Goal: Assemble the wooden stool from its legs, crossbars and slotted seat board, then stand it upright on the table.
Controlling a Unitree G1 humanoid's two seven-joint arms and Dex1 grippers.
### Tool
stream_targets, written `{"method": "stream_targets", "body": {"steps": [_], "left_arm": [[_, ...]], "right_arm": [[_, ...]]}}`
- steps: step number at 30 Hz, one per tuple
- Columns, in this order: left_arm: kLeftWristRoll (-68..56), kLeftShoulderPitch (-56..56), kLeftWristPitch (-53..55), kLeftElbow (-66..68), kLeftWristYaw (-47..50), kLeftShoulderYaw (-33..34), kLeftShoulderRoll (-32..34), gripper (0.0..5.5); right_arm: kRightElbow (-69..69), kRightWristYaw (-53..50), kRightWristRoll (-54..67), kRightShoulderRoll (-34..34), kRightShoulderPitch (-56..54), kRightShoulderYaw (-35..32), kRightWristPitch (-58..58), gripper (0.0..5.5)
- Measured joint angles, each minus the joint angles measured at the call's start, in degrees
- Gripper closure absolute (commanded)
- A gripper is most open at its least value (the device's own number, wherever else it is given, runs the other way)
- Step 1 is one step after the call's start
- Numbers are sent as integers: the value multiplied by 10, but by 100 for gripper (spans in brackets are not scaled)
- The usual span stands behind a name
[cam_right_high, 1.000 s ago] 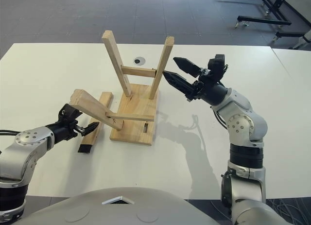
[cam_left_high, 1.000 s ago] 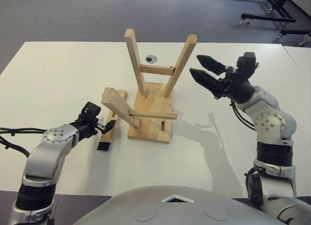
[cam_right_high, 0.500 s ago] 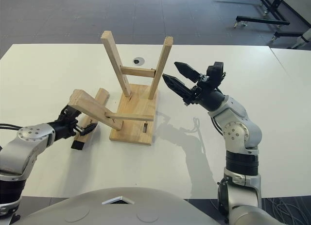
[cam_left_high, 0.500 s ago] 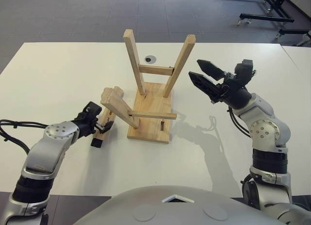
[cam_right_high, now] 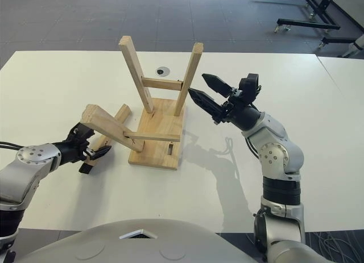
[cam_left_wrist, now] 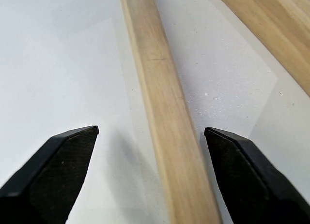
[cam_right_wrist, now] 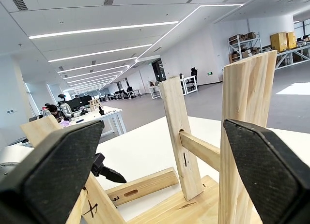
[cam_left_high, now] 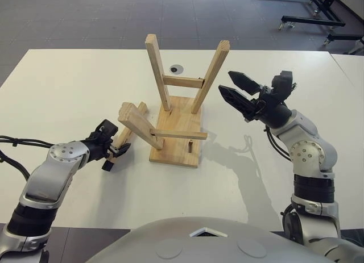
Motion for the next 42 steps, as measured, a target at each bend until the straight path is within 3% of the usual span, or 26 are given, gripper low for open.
{"method": "stream_targets", "body": {"steps": [9, 20, 31, 38, 42], "left_arm": [[-20, 12, -60, 33, -17, 23, -14, 343], [-85, 27, -127, 91, -51, 77, -52, 442], [-140, 17, -154, 154, -57, 133, -83, 446], [-306, -13, -159, 140, -81, 262, -130, 450], [-358, -29, -156, 127, -86, 292, -130, 450]], "right_arm": [[17, 6, -4, -3, -19, 0, -1, 95], [34, -4, -5, -8, -39, -5, 4, 95], [51, -15, -18, -23, -59, -12, 0, 95], [69, -32, 41, -27, -111, -66, 27, 95], [86, -58, 19, -26, -126, -62, 25, 95]]}}
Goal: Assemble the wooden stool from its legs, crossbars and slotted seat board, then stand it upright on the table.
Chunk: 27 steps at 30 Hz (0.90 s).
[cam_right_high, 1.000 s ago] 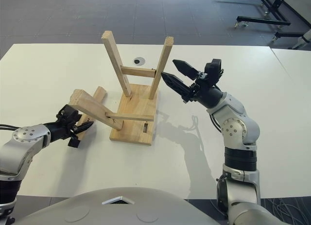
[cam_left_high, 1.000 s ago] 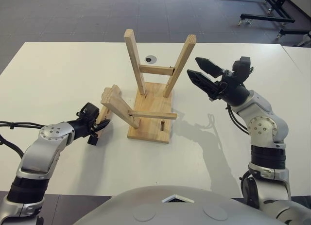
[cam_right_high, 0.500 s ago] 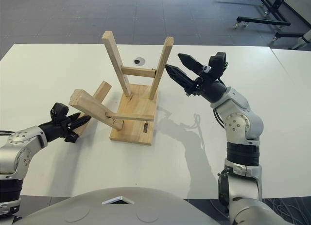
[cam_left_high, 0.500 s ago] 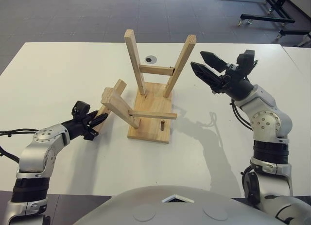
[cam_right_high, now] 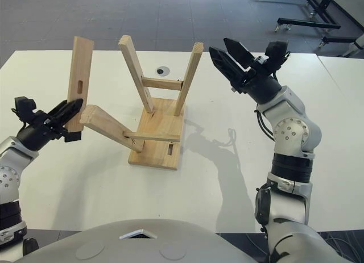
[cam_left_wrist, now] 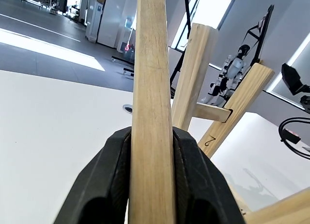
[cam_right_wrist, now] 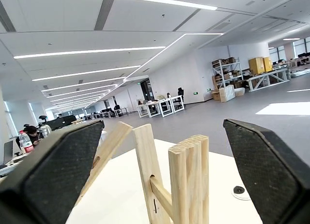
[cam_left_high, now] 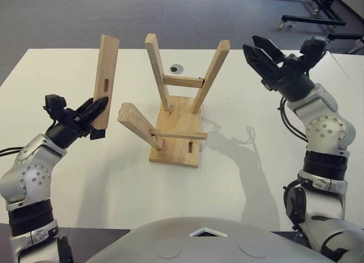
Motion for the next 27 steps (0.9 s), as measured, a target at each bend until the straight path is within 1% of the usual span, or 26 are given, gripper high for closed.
{"method": "stream_targets", "body": {"steps": [1, 4, 7, 8, 10, 13, 15, 17, 22, 23, 27], "left_arm": [[-5, -2, 2, 0, 2, 3, 0, 450], [-70, -26, 15, -5, 14, 33, -1, 450], [-182, -84, 52, -20, 25, 54, 1, 450], [-221, -102, 63, -26, 24, 56, 5, 450], [-256, -133, 72, -30, 21, 57, 19, 450], [-262, -182, 58, -28, 17, 51, 25, 450], [-239, -211, 34, -27, 12, 37, 25, 450], [-242, -234, 41, -17, -9, 14, 27, 450], [-380, -294, 201, 51, -83, -58, 50, 450], [-407, -305, 251, 74, -96, -83, 55, 450], [-480, -346, 348, 141, -100, -126, 59, 450]], "right_arm": [[0, -8, -6, 0, -2, 3, -2, 95], [-4, -54, -48, 3, -14, 10, -25, 95], [-6, -79, -12, 25, -60, -15, -30, 95], [-6, -79, 8, 31, -75, -28, -31, 95], [-10, -69, 35, 44, -88, -36, -33, 95], [-28, -38, 45, 54, -90, -18, -37, 95], [-32, -20, 45, 59, -89, -3, -38, 95], [-33, -8, 76, 68, -90, 1, -20, 95], [-25, 102, 170, 85, -95, 13, 29, 95], [-11, 138, 181, 93, -104, 25, 35, 95], [54, 207, 187, 106, -142, 36, 45, 95]]}}
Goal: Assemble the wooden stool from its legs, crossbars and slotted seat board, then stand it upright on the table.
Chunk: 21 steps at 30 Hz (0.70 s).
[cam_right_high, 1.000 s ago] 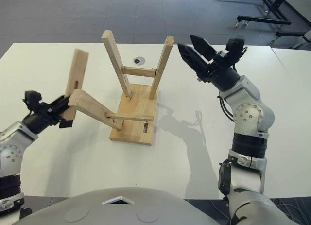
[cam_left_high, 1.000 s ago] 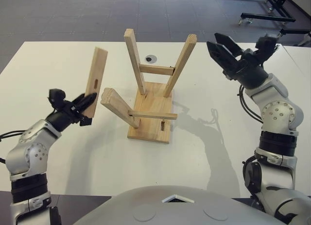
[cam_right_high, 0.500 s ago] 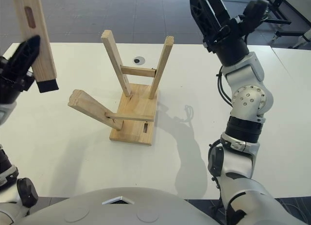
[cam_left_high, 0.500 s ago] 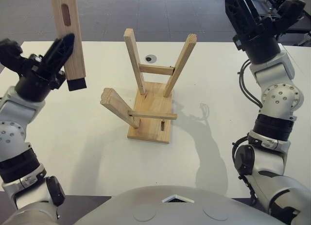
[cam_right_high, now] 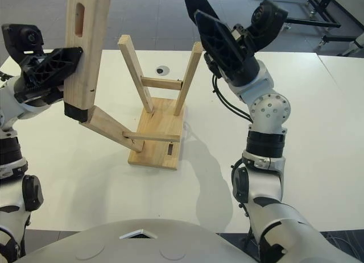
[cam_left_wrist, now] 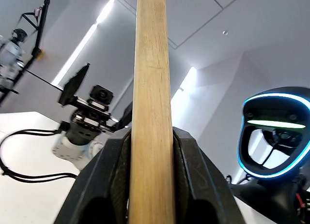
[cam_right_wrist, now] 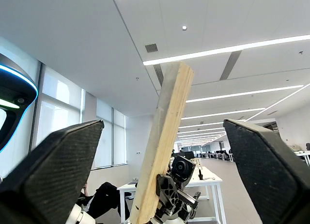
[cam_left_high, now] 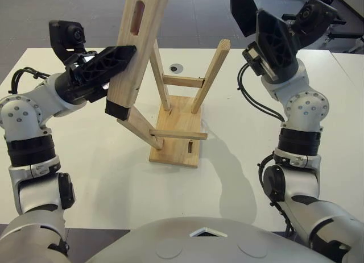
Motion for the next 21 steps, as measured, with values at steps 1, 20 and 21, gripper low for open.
{"method": "stream_targets", "body": {"steps": [1, 20, 21], "left_arm": [[-15, -14, 18, 19, 1, -9, 0, 450], [-59, -102, 136, 123, 42, -86, -38, 450], [-59, -102, 137, 123, 43, -86, -39, 450]], "right_arm": [[16, 13, -1, 4, -10, 2, 0, 95], [119, 84, -20, 87, -126, 11, 13, 109], [117, 84, -19, 91, -127, 11, 15, 125]]}}
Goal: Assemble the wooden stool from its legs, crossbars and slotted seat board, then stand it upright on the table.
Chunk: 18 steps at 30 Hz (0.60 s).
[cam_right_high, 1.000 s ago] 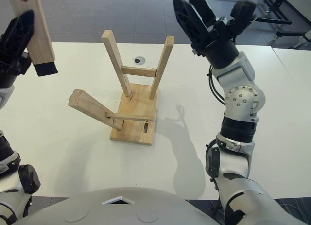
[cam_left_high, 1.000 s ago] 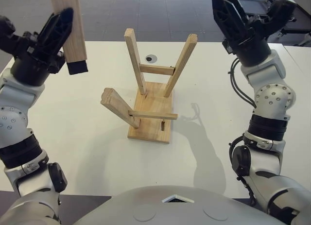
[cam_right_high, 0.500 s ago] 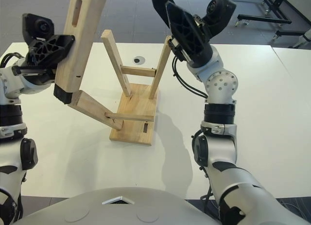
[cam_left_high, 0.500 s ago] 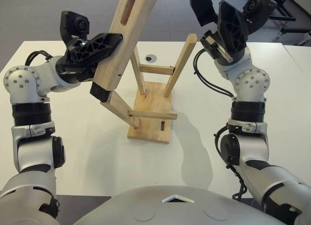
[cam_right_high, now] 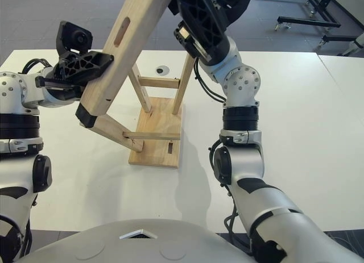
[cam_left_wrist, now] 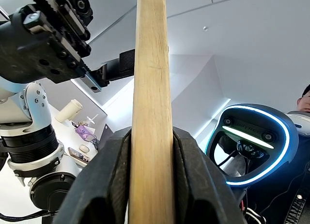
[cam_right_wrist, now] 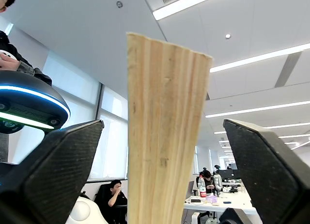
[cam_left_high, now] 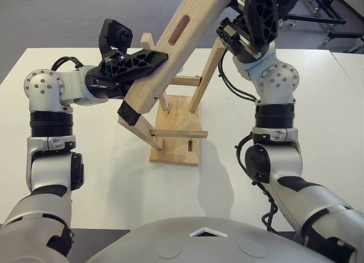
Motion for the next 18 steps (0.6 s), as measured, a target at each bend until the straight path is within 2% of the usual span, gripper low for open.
{"method": "stream_targets", "body": {"steps": [12, 18], "left_arm": [[-20, 0, 15, -11, 3, -13, -3, 450], [-8, 19, -3, -50, 3, -6, -14, 450]], "right_arm": [[-60, -7, 10, 14, 3, 5, 24, 326], [-70, -1, 25, 16, 12, 3, 42, 341]]}}
